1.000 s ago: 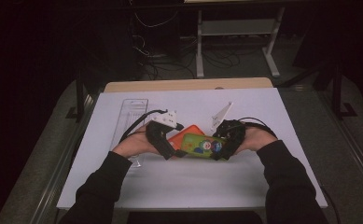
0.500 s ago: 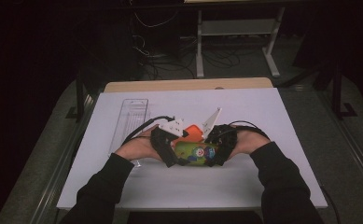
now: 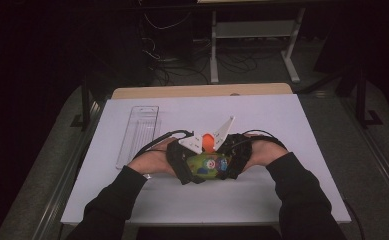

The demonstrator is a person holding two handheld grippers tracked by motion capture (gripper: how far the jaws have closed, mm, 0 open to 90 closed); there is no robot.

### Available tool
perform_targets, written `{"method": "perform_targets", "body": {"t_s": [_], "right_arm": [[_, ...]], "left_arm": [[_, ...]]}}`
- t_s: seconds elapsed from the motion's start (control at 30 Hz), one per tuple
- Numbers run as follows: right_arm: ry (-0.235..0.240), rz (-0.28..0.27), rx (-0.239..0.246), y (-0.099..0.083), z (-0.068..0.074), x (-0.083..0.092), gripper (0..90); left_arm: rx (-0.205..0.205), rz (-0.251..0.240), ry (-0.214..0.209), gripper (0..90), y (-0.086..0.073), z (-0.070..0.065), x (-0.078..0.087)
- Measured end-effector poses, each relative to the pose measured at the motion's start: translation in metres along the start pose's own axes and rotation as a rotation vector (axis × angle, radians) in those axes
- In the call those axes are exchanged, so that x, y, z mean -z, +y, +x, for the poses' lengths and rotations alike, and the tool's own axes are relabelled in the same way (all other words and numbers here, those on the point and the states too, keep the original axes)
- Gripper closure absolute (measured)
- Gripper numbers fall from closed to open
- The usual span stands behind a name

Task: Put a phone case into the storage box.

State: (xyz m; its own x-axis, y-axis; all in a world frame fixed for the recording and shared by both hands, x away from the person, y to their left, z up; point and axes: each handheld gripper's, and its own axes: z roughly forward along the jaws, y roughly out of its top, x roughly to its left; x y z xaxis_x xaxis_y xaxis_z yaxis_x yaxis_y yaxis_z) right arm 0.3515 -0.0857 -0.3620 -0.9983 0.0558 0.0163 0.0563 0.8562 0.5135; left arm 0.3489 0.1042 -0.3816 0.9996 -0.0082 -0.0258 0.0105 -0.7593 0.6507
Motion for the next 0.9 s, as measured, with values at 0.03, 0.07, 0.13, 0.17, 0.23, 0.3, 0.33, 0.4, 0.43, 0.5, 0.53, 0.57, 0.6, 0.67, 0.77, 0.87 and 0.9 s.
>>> {"method": "perform_targets", "body": {"t_s": [0.03,0.07,0.13,0.17,0.23,0.3,0.33,0.4,0.43,0.5,0.53,0.57,0.6,0.67,0.77,0.87,0.9], "right_arm": [[0.000,-0.002,0.001,0.0003,0.0003,0.0004,15.3],[0.001,-0.001,0.002,0.0005,0.0006,0.0007,15.3],[0.001,-0.002,0.007,0.0010,0.0013,0.0008,15.3],[0.003,-0.003,0.008,0.0009,0.0015,0.0003,15.3],[0.002,-0.002,0.004,0.0012,0.0021,-0.0004,15.3],[0.004,0.001,0.007,0.0020,0.0030,-0.0010,15.3],[0.010,0.000,0.007,0.0023,0.0030,-0.0014,15.3],[0.010,0.004,0.009,0.0025,0.0030,-0.0021,15.3],[0.011,0.007,0.008,0.0022,0.0027,-0.0021,15.3],[0.012,0.004,0.012,0.0020,0.0026,-0.0014,15.3],[0.009,0.005,0.009,0.0022,0.0033,-0.0007,15.3],[0.015,0.002,0.012,0.0022,0.0029,-0.0004,15.2],[0.012,0.005,0.011,0.0023,0.0028,-0.0002,15.2],[0.013,0.006,0.008,0.0025,0.0030,-0.0013,15.0],[0.020,0.003,0.002,0.0015,0.0029,-0.0020,14.7],[0.016,-0.018,-0.005,-0.0011,0.0036,-0.0018,14.4],[0.023,-0.026,-0.011,-0.0024,0.0035,-0.0022,14.3]], "left_arm": [[0.001,0.003,-0.001,0.0,-0.0001,-0.0001,-0.0008],[-0.002,0.008,-0.002,0.0,-0.0001,0.0001,-0.0014],[-0.003,0.008,0.007,2.0,-0.0006,0.0008,-0.0016],[-0.008,0.007,0.006,4.0,-0.0008,0.0012,-0.0018],[-0.006,0.011,0.002,5.3,-0.0015,0.0011,-0.0023],[-0.016,0.025,-0.003,7.9,-0.0020,0.0013,-0.0022],[-0.021,0.031,-0.006,8.7,-0.0021,0.0011,-0.0019],[-0.023,0.023,-0.016,13.4,-0.0022,-0.0001,-0.0016],[-0.022,0.022,-0.017,14.2,-0.0021,0.0003,-0.0015],[-0.017,0.017,-0.022,14.5,-0.0019,0.0000,-0.0011],[-0.017,0.013,-0.024,14.7,-0.0020,0.0003,-0.0006],[-0.018,0.011,-0.030,14.9,-0.0022,0.0012,-0.0006],[-0.012,0.012,-0.033,15.1,-0.0026,0.0009,-0.0011],[-0.019,0.023,-0.037,15.5,-0.0024,0.0014,-0.0014],[-0.014,0.023,-0.036,15.9,-0.0021,0.0004,-0.0013],[-0.014,0.022,-0.038,16.0,-0.0026,0.0006,-0.0011],[-0.008,0.022,-0.043,16.1,-0.0027,0.0003,-0.0012]]}}
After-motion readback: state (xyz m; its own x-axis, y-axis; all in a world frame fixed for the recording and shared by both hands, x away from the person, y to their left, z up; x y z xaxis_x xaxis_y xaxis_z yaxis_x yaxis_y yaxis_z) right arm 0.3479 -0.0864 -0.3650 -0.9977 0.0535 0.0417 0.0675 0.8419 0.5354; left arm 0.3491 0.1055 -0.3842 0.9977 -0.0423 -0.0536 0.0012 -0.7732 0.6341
